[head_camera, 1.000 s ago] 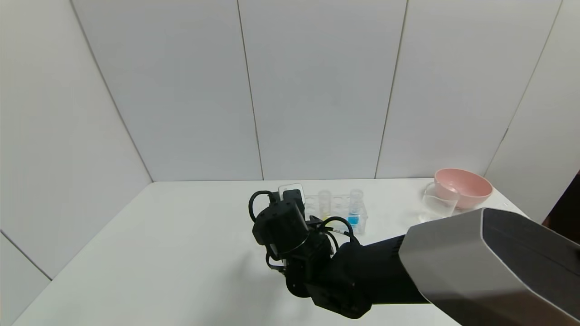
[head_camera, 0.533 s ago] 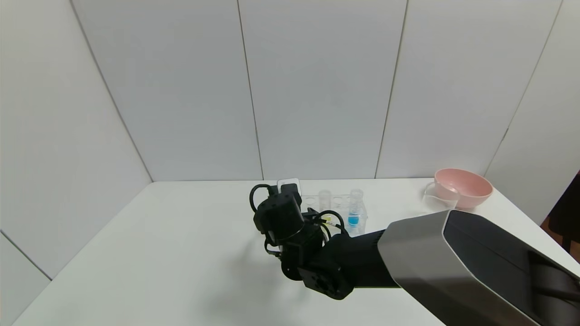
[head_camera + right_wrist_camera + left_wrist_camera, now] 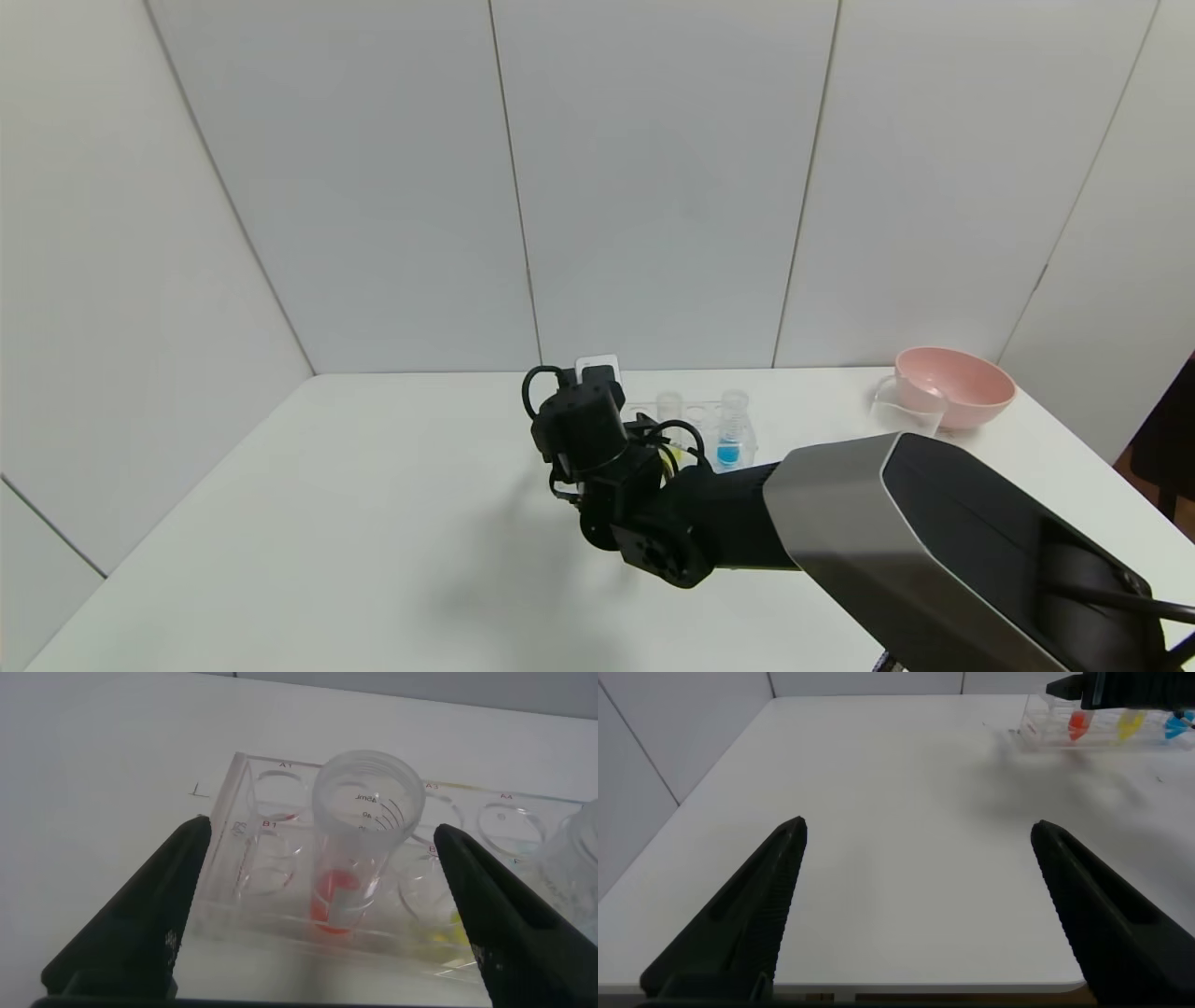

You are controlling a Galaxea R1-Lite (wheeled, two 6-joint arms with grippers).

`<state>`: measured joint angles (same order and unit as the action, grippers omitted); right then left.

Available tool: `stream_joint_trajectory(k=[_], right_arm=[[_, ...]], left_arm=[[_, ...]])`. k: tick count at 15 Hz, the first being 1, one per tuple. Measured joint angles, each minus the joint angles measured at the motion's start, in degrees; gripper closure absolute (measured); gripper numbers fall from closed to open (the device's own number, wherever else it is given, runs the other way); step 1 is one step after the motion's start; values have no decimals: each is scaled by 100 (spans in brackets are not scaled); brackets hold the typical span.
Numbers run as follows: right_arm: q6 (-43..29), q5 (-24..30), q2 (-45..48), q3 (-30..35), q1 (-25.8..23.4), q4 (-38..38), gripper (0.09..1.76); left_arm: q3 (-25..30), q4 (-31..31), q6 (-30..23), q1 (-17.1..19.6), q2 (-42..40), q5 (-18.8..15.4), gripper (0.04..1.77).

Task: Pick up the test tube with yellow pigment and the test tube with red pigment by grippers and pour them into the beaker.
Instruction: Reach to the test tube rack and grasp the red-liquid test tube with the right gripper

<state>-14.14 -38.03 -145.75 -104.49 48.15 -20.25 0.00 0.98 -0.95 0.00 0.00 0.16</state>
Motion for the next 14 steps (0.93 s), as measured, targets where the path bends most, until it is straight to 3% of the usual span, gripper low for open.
stream_joint_trajectory(k=[13, 14], right_arm=[[-11, -1, -87, -108, -45, -13, 14], [-4, -4, -87, -102, -52, -13, 26]], left_arm=[[0, 0, 0, 0, 0, 0, 9], [0, 0, 0, 0, 0, 0, 9]])
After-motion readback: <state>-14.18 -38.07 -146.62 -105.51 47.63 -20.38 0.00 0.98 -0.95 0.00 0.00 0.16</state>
